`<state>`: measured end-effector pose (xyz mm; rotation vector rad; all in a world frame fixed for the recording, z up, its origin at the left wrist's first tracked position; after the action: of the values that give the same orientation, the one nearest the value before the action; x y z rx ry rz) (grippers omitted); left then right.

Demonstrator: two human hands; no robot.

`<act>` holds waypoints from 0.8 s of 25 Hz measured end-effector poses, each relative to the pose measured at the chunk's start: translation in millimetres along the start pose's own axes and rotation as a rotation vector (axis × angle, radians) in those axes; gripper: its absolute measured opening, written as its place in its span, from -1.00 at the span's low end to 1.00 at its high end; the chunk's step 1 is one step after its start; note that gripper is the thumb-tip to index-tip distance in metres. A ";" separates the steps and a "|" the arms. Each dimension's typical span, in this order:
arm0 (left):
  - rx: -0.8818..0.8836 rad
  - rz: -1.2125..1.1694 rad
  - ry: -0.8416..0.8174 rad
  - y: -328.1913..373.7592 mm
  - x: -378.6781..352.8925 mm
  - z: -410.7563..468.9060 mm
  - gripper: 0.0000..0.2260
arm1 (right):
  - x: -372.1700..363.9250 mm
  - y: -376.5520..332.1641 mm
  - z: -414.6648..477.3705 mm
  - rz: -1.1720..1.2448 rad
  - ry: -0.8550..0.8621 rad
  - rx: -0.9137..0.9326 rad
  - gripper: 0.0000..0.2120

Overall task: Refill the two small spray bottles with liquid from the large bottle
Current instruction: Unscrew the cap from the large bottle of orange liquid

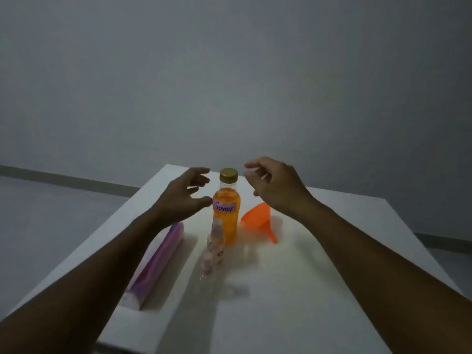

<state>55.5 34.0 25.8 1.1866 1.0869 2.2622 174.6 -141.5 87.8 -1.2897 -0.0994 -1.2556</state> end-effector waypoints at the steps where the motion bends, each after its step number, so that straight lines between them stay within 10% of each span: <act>1: 0.037 -0.034 -0.107 -10.8 -9.8 6.7 -0.36 | -8.1 -4.5 12.9 -0.067 -0.029 0.022 -0.65; 5: 0.030 -0.054 -0.361 -28.9 -40.8 27.7 -0.41 | -34.9 -21.0 53.0 -0.316 -0.160 0.142 -0.56; 20: -0.120 -0.150 -0.400 -23.7 -50.2 28.7 -0.60 | -51.2 -24.4 66.0 -0.583 -0.487 0.307 -0.69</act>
<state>107.2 31.6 -9.2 1.3795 0.8412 1.8431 173.3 -54.7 93.6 -1.3105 -1.0382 -1.3066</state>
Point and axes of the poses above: each hand's wrist, its own z-axis towards the middle knuckle, its own x-axis out of the back of the hand, y = z × x, the point moved 7 cm from there along z, towards the middle knuckle, and after that the axes turned 2 degrees about -y, right-handed, at the moved point
